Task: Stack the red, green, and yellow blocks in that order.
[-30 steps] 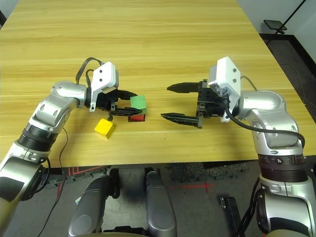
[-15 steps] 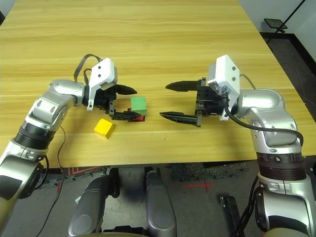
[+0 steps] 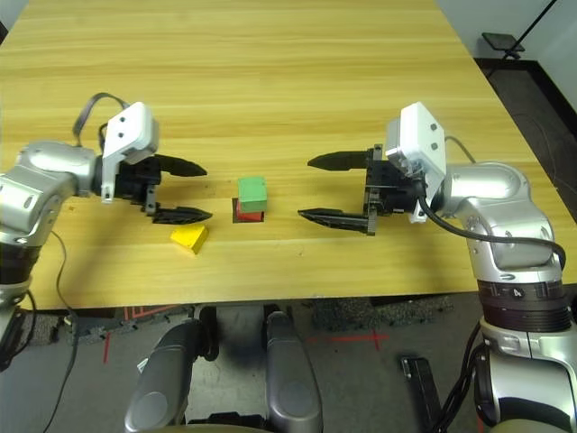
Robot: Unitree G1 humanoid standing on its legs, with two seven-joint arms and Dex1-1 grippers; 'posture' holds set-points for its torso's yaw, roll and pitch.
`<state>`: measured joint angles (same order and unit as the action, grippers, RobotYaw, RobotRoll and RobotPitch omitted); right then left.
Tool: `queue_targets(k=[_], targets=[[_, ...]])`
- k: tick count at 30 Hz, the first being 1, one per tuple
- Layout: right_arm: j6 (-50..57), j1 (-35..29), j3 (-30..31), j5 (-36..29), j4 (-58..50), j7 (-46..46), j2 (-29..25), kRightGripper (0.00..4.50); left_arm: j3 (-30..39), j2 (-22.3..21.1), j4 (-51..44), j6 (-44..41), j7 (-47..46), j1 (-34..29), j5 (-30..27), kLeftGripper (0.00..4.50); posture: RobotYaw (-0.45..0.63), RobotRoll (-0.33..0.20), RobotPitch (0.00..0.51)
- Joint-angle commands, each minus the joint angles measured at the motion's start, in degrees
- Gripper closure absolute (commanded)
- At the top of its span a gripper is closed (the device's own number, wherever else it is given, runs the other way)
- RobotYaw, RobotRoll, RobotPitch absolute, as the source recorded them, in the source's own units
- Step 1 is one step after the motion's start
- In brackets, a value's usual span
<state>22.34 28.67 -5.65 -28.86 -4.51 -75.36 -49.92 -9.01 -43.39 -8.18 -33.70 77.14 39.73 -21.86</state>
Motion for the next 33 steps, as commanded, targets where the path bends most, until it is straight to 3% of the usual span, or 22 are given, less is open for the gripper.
queue_targets(k=[1, 8, 16, 20, 33], targets=[[-0.05, -0.71, -1.20, -1.24, -0.94, -0.66, -1.05, 0.00, 0.80, -3.00, -2.84, 5.36, 5.50, -4.48, -2.12, 0.06, 0.17, 0.059, 0.283], [-0.66, -0.07, -0.92, -1.12, -0.12, -0.49, -1.15, 0.00, 1.29, -0.86, 4.78, 23.39, 9.89, -6.53, 0.38, 0.06, 0.18, 0.059, 0.273], [-0.80, 0.07, -0.27, -1.07, -0.52, 0.24, -0.11, 0.00, -0.75, 3.31, 21.19, 36.41, 10.68, 0.28, 6.26, 0.06, 0.17, 0.058, 0.269], [-0.77, -0.07, -0.28, -1.13, -0.76, 0.47, 0.03, 0.00, -1.69, 4.00, 25.71, 40.06, 12.69, 1.46, 7.30, 0.06, 0.17, 0.058, 0.269], [-0.81, -0.33, -0.54, -1.37, -1.25, 1.66, -0.07, 0.00, -3.00, 7.41, 29.32, 40.97, 14.33, 3.05, 8.53, 0.06, 0.15, 0.051, 0.269]])
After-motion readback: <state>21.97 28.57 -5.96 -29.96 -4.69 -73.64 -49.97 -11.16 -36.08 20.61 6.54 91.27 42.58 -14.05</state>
